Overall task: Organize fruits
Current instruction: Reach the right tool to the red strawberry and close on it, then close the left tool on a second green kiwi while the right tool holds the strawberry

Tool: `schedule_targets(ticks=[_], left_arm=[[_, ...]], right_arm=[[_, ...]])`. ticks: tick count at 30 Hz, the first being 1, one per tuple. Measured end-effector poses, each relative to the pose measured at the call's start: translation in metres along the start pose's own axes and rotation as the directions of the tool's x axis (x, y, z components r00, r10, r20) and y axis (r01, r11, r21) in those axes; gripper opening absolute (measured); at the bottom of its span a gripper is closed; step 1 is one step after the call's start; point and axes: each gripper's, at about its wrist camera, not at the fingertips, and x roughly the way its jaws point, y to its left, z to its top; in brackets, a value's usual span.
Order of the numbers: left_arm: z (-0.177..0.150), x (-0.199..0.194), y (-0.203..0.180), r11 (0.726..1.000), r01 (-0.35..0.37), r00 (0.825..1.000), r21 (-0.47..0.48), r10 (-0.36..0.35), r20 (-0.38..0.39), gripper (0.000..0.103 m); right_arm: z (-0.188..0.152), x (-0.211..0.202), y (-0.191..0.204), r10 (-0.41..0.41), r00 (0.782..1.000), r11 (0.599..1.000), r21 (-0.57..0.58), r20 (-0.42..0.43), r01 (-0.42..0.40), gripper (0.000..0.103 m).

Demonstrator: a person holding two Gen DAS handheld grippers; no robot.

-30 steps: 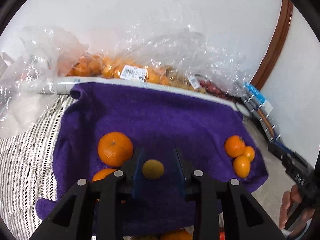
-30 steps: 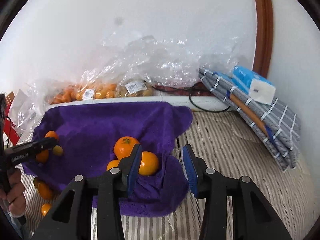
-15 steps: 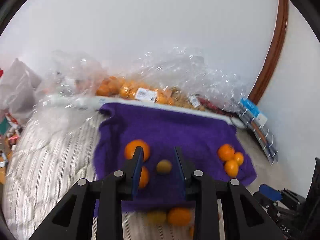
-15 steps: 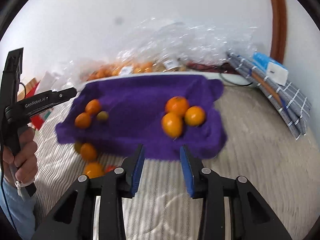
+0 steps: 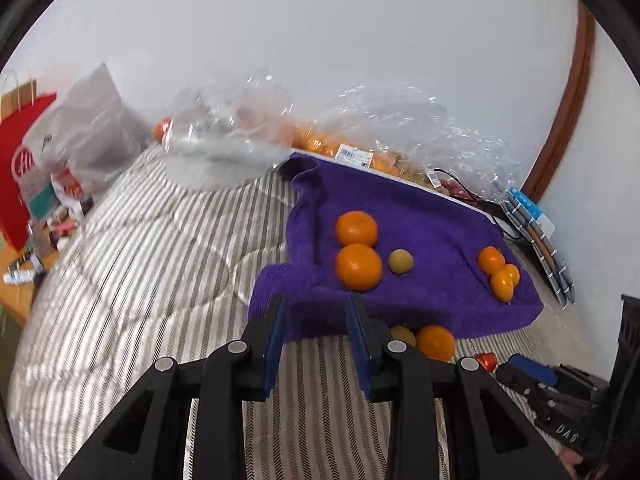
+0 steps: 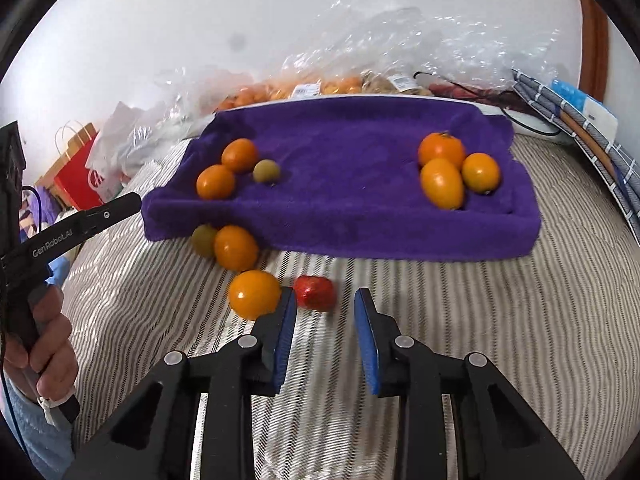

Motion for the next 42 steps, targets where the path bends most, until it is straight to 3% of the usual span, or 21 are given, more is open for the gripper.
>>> schedule_targets(ticks=[7, 17, 20, 25, 31, 37, 42], left_arm=[[-0.001, -0.007, 0.005, 0.999, 0.022, 0.999, -0.028, -0.022, 0.028, 0.029], [-0.002, -0.004, 0.007, 1.000, 0.000, 1.000, -0.029, 0.001, 0.021, 0.029], [-0.002, -0.001, 0.006, 1.000, -0.006, 1.000, -0.028, 0.006, 0.009, 0.029], [-0.005, 0.003, 0.002, 1.000, 0.002, 1.000, -0.003, -0.002, -0.006, 0.029], [-0.015, 0.012, -0.022, 0.994, 0.078, 0.995, 0.080, -0.072, -0.074, 0.029], [-0.025, 0.024, -0.043, 0.986, 0.096, 0.985, 0.139, -0.074, -0.157, 0.029], [-0.026, 0.032, -0.051, 0.982, 0.097, 0.979, 0.162, -0.065, -0.194, 0.029]], right_arm=[[-0.002, 0.012, 0.008, -0.026, 1.000, 0.999, -0.021, -0.014, 0.025, 0.031], [0.003, 0.027, 0.010, -0.075, 0.997, 0.997, -0.035, -0.021, 0.074, 0.031], [0.003, 0.027, 0.009, -0.064, 0.998, 0.997, -0.032, -0.017, 0.064, 0.025], [0.000, 0.018, 0.003, -0.046, 0.999, 0.999, -0.019, 0.011, 0.047, 0.025], [-0.009, -0.008, -0.016, -0.063, 0.996, 0.998, -0.007, 0.064, 0.064, 0.025], [-0.019, -0.026, -0.043, -0.090, 0.990, 0.996, 0.009, 0.106, 0.089, 0.025], [-0.023, -0.026, -0.056, -0.066, 0.993, 0.997, 0.056, 0.095, 0.061, 0.025]])
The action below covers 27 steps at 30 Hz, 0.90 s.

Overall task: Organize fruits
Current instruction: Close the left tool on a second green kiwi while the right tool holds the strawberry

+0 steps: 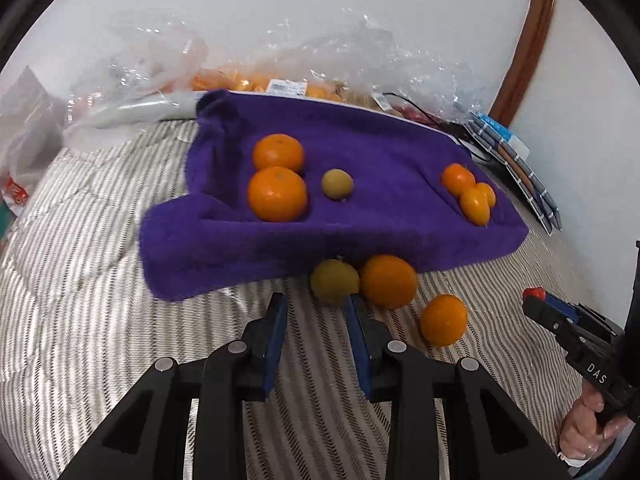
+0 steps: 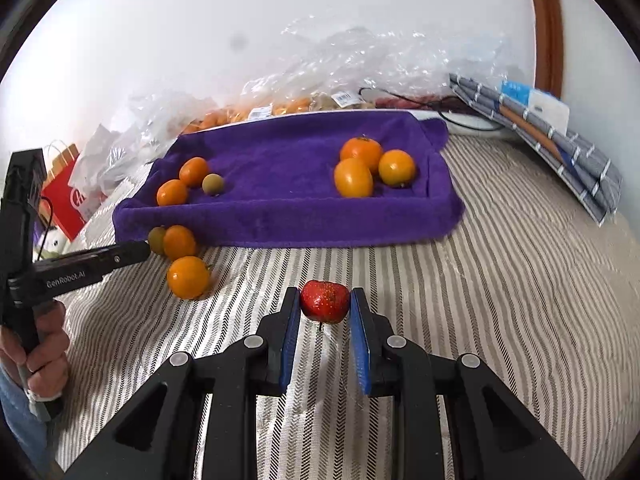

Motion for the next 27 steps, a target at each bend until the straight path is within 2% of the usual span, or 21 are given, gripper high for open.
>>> schedule_targets(ticks=[8, 19, 22, 25, 27], left_arm=[[0.008, 0.014, -0.015, 0.998, -0.044, 0.998, 0.041, 0.046, -0.041, 0.032], [0.015, 0.025, -0.029, 0.991, -0.117, 0.993, 0.069, 0.118, -0.012, 0.036], [0.014, 0.024, -0.026, 0.993, -0.102, 0.995, 0.054, 0.103, -0.008, 0.036], [0.013, 0.021, -0.019, 0.998, -0.063, 0.998, 0.024, 0.063, -0.002, 0.026], [0.013, 0.021, -0.016, 0.998, -0.057, 0.998, 0.010, 0.057, 0.001, 0.026]], right_arm=[[-0.002, 0.000, -0.015, 0.060, 0.998, 0.995, 0.078, -0.003, -0.059, 0.025], [-0.003, 0.002, -0.022, 0.114, 0.993, 0.987, 0.113, -0.006, -0.112, 0.025], [-0.003, 0.002, -0.021, 0.127, 0.992, 0.986, 0.107, -0.003, -0.126, 0.025], [-0.003, 0.001, -0.022, 0.142, 0.990, 0.983, 0.114, -0.001, -0.141, 0.025], [-0.004, 0.001, -0.023, 0.149, 0.989, 0.982, 0.120, 0.005, -0.149, 0.025]])
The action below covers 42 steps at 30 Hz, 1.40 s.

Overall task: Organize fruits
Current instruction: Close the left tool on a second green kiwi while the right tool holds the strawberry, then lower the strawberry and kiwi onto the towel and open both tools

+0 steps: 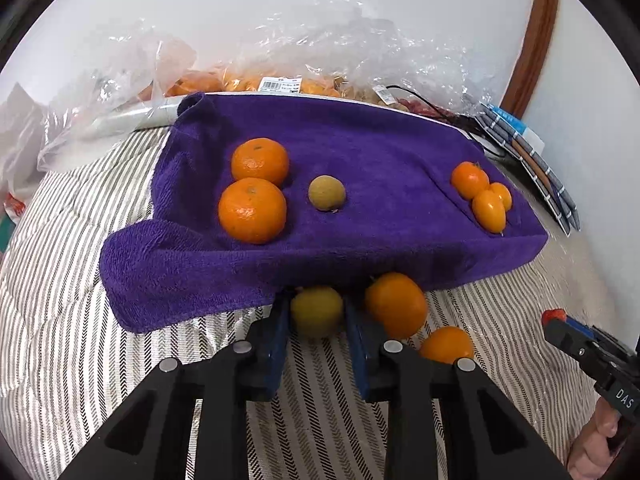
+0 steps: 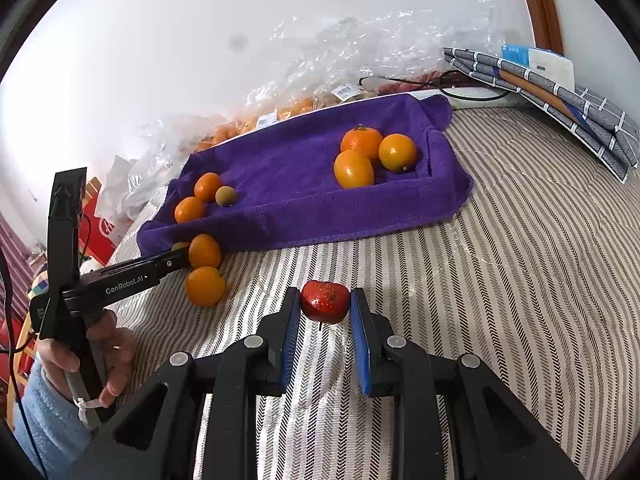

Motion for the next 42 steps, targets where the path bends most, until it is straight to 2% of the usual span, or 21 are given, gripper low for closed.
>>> schedule_targets(ticks=[5, 8, 17, 24, 29, 35, 42], left_arm=[[-0.002, -0.005, 0.005, 0.999, 0.031, 0.999, -0.020, -0.030, 0.025, 0.026], [-0.003, -0.007, 0.001, 1.000, 0.018, 0.999, -0.004, -0.018, 0.039, 0.026], [-0.007, -0.021, -0.004, 0.998, 0.054, 0.994, 0.024, -0.056, 0.094, 0.026], [-0.010, -0.037, -0.017, 0.989, 0.117, 0.980, 0.090, -0.130, 0.153, 0.026], [-0.007, -0.046, -0.010, 0.984, 0.165, 0.968, 0.062, -0.173, 0.180, 0.026], [-0.004, -0.056, -0.001, 0.986, 0.167, 0.964, 0.025, -0.168, 0.205, 0.026], [0.016, -0.081, 0.003, 0.993, 0.120, 0.971, 0.017, -0.120, 0.205, 0.026]], right_arm=[[0.000, -0.001, 0.000, -0.005, 1.000, 1.000, 0.000, 0.004, 0.005, 0.025], [0.000, -0.001, 0.001, -0.008, 1.000, 1.000, -0.001, 0.005, 0.008, 0.025], [-0.001, -0.003, 0.001, -0.023, 1.000, 1.000, -0.001, 0.016, 0.023, 0.025], [-0.001, -0.006, 0.000, -0.040, 0.999, 0.999, 0.008, 0.032, 0.040, 0.025], [-0.001, -0.007, 0.001, -0.049, 0.998, 0.999, 0.007, 0.037, 0.048, 0.025], [0.000, -0.009, 0.006, -0.077, 0.996, 0.997, -0.015, 0.050, 0.078, 0.025], [0.025, -0.021, 0.012, -0.046, 0.995, 0.998, -0.042, 0.084, 0.050, 0.025]])
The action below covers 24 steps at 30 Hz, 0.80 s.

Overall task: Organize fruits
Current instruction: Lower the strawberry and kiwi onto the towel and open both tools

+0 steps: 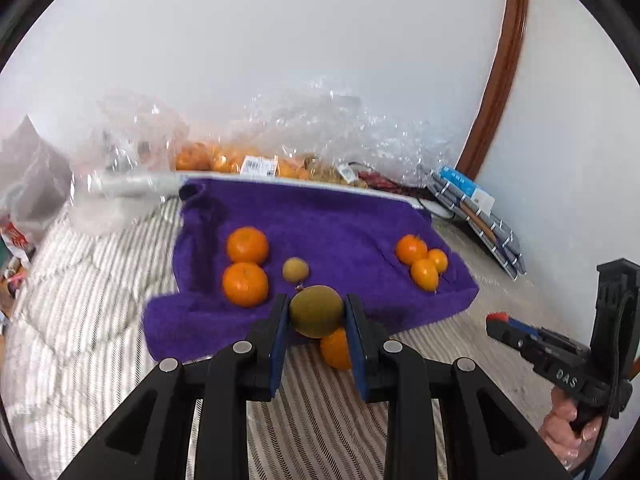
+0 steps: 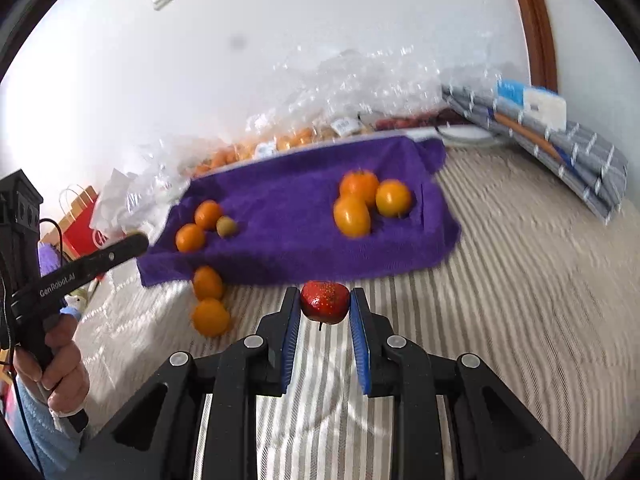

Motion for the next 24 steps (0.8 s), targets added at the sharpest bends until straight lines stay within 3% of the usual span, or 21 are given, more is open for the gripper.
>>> schedule_targets(ticks=[6, 12, 18, 24], left_arm=[[0.034, -0.009, -0.005, 1.000, -0.027, 0.998, 0.002, 0.027, 0.053, 0.026], [0.047, 0.024, 0.004, 0.998, -0.010, 0.999, -0.070, 0.013, 0.046, 0.026], [0.034, 0.068, 0.013, 0.994, -0.028, 1.000, -0.110, 0.027, -0.011, 0.026], [0.023, 0.081, 0.017, 0.995, -0.032, 0.998, -0.097, 0.025, -0.066, 0.026]], right_arm=[[0.044, -0.003, 0.000, -0.004, 0.998, 0.999, -0.048, 0.065, 0.008, 0.025], [0.071, 0.013, -0.012, -0.039, 0.995, 0.997, -0.062, 0.087, 0.045, 0.025], [0.066, 0.047, -0.032, -0.054, 0.998, 0.998, -0.034, 0.041, 0.055, 0.025], [0.060, 0.067, -0.035, -0.076, 0.997, 0.996, -0.053, -0.028, 0.074, 0.025]])
